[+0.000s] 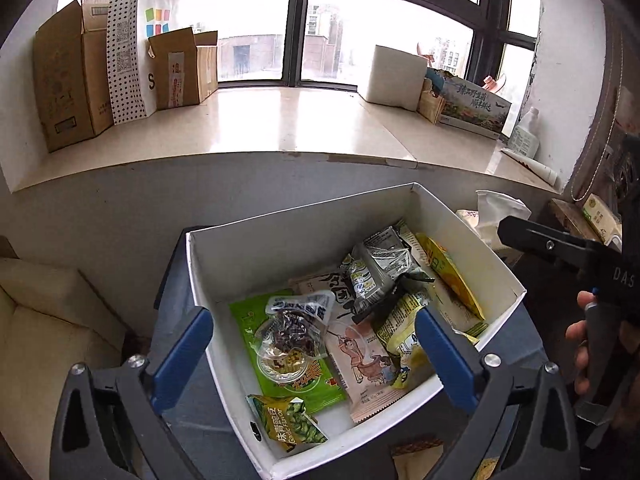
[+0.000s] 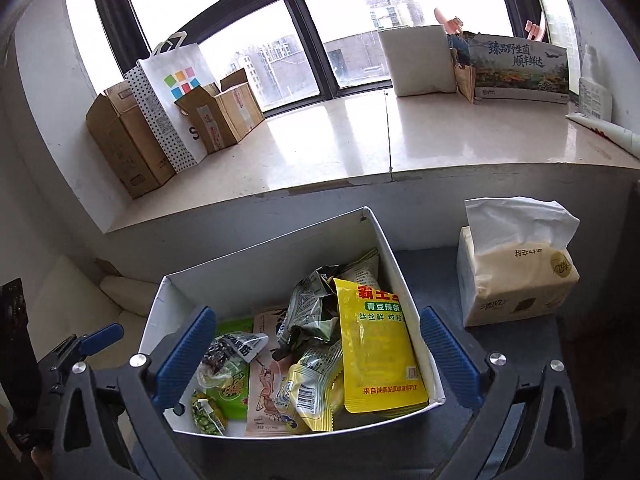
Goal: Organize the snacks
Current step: 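Carry the yellow bag and meat pack into the white box and release, then grasp the jelly cup with the right tool while the left tool grasps the tan pastry bag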
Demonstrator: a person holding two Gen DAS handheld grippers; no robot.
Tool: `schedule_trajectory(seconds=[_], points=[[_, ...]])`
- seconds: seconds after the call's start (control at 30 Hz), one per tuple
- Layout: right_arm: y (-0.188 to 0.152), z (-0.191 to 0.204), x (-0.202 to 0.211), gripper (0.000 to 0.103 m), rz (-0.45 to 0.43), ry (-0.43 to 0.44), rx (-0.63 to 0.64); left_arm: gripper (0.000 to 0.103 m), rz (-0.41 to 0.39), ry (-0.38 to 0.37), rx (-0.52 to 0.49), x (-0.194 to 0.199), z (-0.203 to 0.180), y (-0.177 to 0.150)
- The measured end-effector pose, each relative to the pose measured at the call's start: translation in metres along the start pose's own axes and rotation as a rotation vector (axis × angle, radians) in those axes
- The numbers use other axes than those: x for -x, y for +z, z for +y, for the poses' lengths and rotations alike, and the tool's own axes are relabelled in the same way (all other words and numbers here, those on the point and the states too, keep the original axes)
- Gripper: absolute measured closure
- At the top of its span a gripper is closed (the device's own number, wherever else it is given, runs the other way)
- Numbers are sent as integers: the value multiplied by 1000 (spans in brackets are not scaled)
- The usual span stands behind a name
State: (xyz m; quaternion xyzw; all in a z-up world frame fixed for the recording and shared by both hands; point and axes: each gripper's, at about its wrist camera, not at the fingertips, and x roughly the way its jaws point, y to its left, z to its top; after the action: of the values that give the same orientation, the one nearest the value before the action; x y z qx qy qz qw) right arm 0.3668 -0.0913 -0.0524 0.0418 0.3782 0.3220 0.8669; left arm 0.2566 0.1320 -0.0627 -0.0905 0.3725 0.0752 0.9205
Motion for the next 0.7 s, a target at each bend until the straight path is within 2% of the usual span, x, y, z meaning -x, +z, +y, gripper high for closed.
schedule_trajectory(seconds=[0.23, 0.37, 0.57, 0.7], points=[[-5, -3, 30, 0, -39, 28, -16, 0, -3, -4, -26, 13, -12, -9], [-21, -2, 59, 0, -60, 58, -5, 0, -23, -30, -43, 35, -18, -20], [-87, -4, 110, 0, -84, 86, 16, 0, -44, -100, -86, 77, -32, -68], [-141, -6, 115, 0, -4, 43, 66, 0, -22, -120, -92, 95, -37, -110]])
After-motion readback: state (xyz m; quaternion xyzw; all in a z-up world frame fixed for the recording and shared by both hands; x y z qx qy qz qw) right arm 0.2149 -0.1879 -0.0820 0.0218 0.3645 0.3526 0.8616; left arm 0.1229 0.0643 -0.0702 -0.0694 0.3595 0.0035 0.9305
